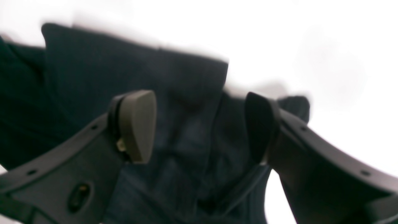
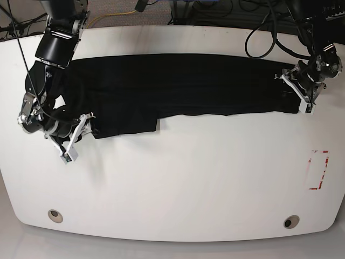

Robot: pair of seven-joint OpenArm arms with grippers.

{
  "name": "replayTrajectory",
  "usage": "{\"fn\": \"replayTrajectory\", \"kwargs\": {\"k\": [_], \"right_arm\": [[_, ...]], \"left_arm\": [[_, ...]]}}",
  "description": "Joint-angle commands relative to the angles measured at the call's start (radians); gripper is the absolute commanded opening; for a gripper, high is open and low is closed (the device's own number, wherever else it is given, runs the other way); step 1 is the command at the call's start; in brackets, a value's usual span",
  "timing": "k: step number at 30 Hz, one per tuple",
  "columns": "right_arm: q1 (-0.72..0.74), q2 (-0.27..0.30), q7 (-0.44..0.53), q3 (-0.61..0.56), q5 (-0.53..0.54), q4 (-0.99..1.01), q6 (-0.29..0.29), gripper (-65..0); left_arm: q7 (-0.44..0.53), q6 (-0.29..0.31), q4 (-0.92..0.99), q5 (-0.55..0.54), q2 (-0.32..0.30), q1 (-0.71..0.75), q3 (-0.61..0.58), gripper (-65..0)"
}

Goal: Fold the T-shirt properly
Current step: 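Pull the folded strip taut between both grippers and flatten it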

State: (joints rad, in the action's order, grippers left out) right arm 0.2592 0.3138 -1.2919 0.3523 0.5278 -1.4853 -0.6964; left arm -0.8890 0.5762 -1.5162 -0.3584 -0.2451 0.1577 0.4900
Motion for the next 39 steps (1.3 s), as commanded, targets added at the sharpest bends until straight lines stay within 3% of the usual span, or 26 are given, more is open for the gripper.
{"fn": "replayTrajectory", "kwargs": {"k": [1, 11, 18, 21, 26, 27, 30, 34, 39], "right_arm": [[0.068, 0.029, 0.013, -0.014, 0.008, 0.044, -0.002, -21.9], [0.234, 0.068, 0.196, -0.186, 0.010, 0.446, -0.002, -21.9], [0.265, 0.060, 0.229, -0.189, 0.008, 0.556, -0.002, -22.4], [0.262, 0.048, 0.229, -0.189, 0.008, 0.556, -0.002, -29.0], [0.262, 0.034, 0.229, -0.187, 0.010, 0.553, -0.002, -62.8], [0.262, 0.034, 0.229, -0.187, 0.016, 0.552, -0.002, -65.0], [0.263, 0.032, 0.229, -0.186, 0.018, 0.542, -0.002, -65.0], [0.211, 0.032, 0.217, -0.183, 0.019, 0.375, -0.002, -65.0], [0.124, 0.026, 0.111, -0.120, 0.019, 0.139, -0.002, -65.0]], "left_arm": [[-0.028, -0.005, -0.001, 0.020, -0.010, 0.001, 0.000, -37.2], [-0.028, -0.003, -0.001, 0.019, -0.010, 0.001, 0.000, -37.4], [-0.028, -0.003, -0.001, 0.019, -0.010, 0.001, 0.000, -37.4], [-0.028, -0.003, -0.001, 0.019, -0.010, 0.001, 0.000, -37.4], [-0.026, -0.003, 0.001, 0.017, -0.010, 0.001, 0.000, -37.5], [-0.026, -0.003, 0.001, 0.017, -0.010, 0.001, 0.000, -37.5], [-0.026, -0.003, 0.001, 0.020, -0.010, 0.001, 0.000, -37.5], [-0.026, -0.003, 0.001, 0.020, -0.010, 0.001, 0.000, -37.5], [-0.026, -0.003, 0.001, 0.020, -0.010, 0.001, 0.000, -37.5]]}}
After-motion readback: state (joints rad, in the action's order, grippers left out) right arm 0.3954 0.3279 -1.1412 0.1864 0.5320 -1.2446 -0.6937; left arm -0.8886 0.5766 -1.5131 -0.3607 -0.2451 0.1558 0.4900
